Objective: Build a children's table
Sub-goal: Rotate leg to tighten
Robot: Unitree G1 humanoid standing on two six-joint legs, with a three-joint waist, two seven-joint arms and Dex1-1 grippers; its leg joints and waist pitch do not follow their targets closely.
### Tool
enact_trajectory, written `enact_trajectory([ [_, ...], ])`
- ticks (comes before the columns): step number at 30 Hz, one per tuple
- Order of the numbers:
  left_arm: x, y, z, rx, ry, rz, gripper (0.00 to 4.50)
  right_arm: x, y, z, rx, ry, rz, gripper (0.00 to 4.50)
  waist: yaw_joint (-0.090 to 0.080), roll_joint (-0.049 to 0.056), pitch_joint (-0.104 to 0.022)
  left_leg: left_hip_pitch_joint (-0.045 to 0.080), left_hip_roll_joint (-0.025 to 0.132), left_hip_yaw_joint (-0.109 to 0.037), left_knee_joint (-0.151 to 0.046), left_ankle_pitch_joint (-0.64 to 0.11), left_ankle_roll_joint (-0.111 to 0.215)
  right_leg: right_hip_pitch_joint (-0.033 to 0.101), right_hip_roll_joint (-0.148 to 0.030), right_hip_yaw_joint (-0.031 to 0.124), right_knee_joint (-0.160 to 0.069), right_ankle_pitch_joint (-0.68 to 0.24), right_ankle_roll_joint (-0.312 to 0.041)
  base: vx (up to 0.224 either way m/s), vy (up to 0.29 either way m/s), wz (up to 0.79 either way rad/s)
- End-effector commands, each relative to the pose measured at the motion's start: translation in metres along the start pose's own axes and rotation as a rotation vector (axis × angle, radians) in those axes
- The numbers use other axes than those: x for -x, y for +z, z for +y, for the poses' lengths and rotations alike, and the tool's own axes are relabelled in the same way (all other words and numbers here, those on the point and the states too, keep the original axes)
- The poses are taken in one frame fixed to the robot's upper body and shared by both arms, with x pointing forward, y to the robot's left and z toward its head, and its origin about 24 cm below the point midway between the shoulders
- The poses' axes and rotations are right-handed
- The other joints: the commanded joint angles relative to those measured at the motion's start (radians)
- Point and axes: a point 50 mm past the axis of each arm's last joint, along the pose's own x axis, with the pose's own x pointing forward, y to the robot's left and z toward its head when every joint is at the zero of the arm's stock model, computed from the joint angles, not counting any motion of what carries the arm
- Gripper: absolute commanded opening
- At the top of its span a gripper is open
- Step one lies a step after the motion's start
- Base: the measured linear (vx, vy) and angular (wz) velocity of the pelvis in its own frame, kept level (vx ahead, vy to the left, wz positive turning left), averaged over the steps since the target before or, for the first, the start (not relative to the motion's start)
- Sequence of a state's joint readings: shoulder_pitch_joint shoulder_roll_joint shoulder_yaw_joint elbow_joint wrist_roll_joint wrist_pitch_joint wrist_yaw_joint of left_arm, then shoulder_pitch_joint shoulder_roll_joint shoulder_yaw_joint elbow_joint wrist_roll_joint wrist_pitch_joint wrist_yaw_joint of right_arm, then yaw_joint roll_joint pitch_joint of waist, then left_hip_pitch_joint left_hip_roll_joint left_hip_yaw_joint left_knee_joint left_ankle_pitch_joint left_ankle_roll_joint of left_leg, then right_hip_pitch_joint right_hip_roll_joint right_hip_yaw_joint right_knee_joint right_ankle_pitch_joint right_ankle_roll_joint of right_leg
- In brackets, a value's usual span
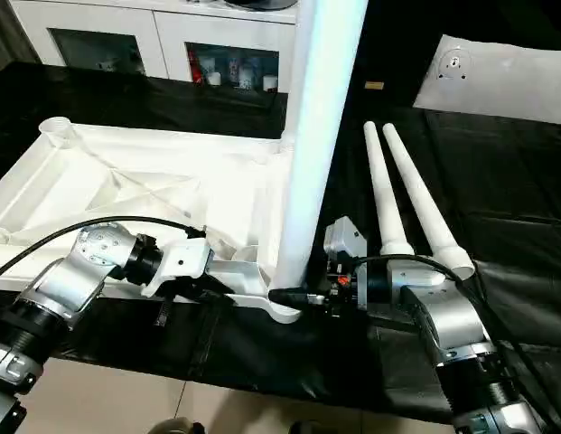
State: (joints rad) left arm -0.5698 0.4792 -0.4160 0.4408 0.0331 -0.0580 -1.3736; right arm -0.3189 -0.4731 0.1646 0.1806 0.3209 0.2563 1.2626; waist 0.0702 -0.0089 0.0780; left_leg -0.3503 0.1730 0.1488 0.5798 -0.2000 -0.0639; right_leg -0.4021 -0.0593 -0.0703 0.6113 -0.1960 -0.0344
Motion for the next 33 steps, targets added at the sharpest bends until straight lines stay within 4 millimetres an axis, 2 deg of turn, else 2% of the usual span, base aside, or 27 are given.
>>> enact_trajectory([
  [1,-0.010,-0.006,-0.009,-0.014,-0.114,0.062,0.00,0.002,0.002,0.000,-0.001,0.041,0.014,2.60,0.000,-0.013,-0.068,-0.008,0.050,0.001,-0.052,-0.057,0.102,0.069,-0.084,0.056,-0.069,-0.126,-0.218,0.000,0.000,0.00],
  [8,-0.010,-0.008,-0.008,-0.011,-0.106,0.064,0.00,0.000,0.000,0.003,-0.010,0.060,0.020,2.10,0.008,-0.014,-0.067,-0.006,0.052,0.001,-0.053,-0.060,0.097,0.066,-0.084,0.056,-0.069,-0.129,-0.215,0.000,0.000,0.00],
  [10,-0.010,-0.008,-0.008,-0.010,-0.101,0.067,0.00,0.000,-0.001,0.004,-0.012,0.063,0.021,2.07,0.009,-0.011,-0.067,-0.004,0.053,0.001,-0.054,-0.065,0.093,0.065,-0.084,0.056,-0.070,-0.134,-0.215,0.000,0.000,0.00],
  [18,-0.010,-0.012,-0.004,0.017,-0.037,0.076,0.00,-0.003,-0.006,0.014,-0.028,0.069,0.004,2.03,0.013,-0.013,-0.067,-0.004,0.053,0.001,-0.055,-0.070,0.087,0.066,-0.083,0.057,-0.070,-0.123,-0.212,0.000,0.000,0.00],
  [19,-0.010,-0.012,-0.003,0.026,-0.022,0.074,0.00,-0.005,-0.007,0.016,-0.031,0.069,0.001,2.02,0.017,0.003,-0.067,-0.002,0.054,-0.001,-0.055,-0.074,0.083,0.063,-0.084,0.057,-0.069,-0.125,-0.215,0.000,0.000,0.00],
  [20,-0.010,-0.012,-0.003,0.026,-0.022,0.074,0.00,-0.005,-0.007,0.016,-0.031,0.069,0.001,2.02,0.017,0.003,-0.067,-0.002,0.054,-0.001,-0.055,-0.074,0.083,0.063,-0.084,0.057,-0.069,-0.125,-0.215,0.000,0.000,0.00],
  [21,-0.010,-0.012,-0.001,0.055,0.018,0.068,0.00,-0.007,-0.009,0.019,-0.038,0.052,-0.012,2.02,0.016,-0.007,-0.066,-0.001,0.054,0.000,-0.057,-0.087,0.079,0.066,-0.083,0.057,-0.072,-0.130,-0.212,0.000,0.000,0.00],
  [22,-0.010,-0.012,-0.001,0.055,0.018,0.068,0.00,-0.007,-0.009,0.019,-0.038,0.052,-0.012,2.02,0.016,-0.007,-0.066,-0.001,0.054,0.001,-0.057,-0.088,0.078,0.065,-0.083,0.057,-0.073,-0.134,-0.211,0.000,0.000,0.00],
  [23,-0.010,-0.012,0.002,0.080,0.054,0.061,0.00,-0.009,-0.011,0.022,-0.047,0.031,-0.026,2.02,0.018,0.003,-0.066,0.000,0.052,-0.001,-0.057,-0.103,0.071,0.065,-0.085,0.056,-0.076,-0.161,-0.210,0.000,0.000,0.00],
  [25,-0.012,-0.010,0.007,0.148,0.135,0.013,0.00,-0.015,-0.017,0.024,-0.072,-0.060,-0.056,2.00,0.016,-0.003,-0.060,0.004,0.053,0.001,-0.062,-0.143,0.055,0.061,-0.086,0.057,-0.088,-0.240,-0.193,0.000,0.000,0.00],
  [26,-0.014,-0.007,0.009,0.176,0.170,-0.012,0.00,-0.018,-0.020,0.023,-0.082,-0.109,-0.067,2.00,0.016,0.004,-0.058,0.005,0.054,0.000,-0.064,-0.157,0.046,0.060,-0.088,0.057,-0.090,-0.275,-0.188,0.000,0.000,0.00],
  [27,-0.016,-0.004,0.011,0.206,0.209,-0.036,0.00,-0.021,-0.022,0.021,-0.091,-0.171,-0.075,2.00,0.009,0.000,-0.050,0.005,0.051,-0.002,-0.069,-0.208,0.032,0.059,-0.086,0.053,-0.102,-0.381,-0.161,0.000,0.000,0.00],
  [28,-0.017,-0.002,0.013,0.221,0.233,-0.048,0.00,-0.023,-0.024,0.019,-0.095,-0.213,-0.077,2.00,0.008,0.001,-0.048,0.009,0.051,-0.004,-0.071,-0.235,0.022,0.056,-0.088,0.052,-0.107,-0.438,-0.147,0.000,0.000,0.00],
  [29,-0.019,0.000,0.015,0.237,0.258,-0.058,0.00,-0.026,-0.026,0.016,-0.099,-0.260,-0.077,1.99,0.003,0.001,-0.042,0.021,0.045,-0.006,-0.072,-0.290,0.011,0.047,-0.087,0.048,-0.121,-0.557,-0.109,0.000,0.000,0.00],
  [30,-0.023,0.005,0.019,0.273,0.303,-0.087,0.00,-0.030,-0.027,0.012,-0.120,-0.334,-0.094,1.98,-0.002,-0.003,-0.044,0.021,0.042,-0.011,-0.072,-0.311,0.006,0.049,-0.091,0.046,-0.131,-0.632,-0.076,-0.052,0.014,-0.04],
  [31,-0.026,0.009,0.022,0.299,0.343,-0.111,0.00,-0.035,-0.027,0.009,-0.141,-0.390,-0.110,1.98,-0.006,-0.001,-0.043,0.019,0.044,-0.012,-0.074,-0.310,0.001,0.049,-0.092,0.046,-0.131,-0.639,-0.069,-0.052,0.014,-0.04],
  [33,-0.034,0.020,0.029,0.358,0.425,-0.163,0.00,-0.046,-0.026,0.002,-0.173,-0.500,-0.143,1.97,-0.025,-0.003,-0.051,0.012,0.046,-0.018,-0.077,-0.302,0.000,0.054,-0.090,0.040,-0.128,-0.583,-0.078,0.000,0.000,0.00],
])
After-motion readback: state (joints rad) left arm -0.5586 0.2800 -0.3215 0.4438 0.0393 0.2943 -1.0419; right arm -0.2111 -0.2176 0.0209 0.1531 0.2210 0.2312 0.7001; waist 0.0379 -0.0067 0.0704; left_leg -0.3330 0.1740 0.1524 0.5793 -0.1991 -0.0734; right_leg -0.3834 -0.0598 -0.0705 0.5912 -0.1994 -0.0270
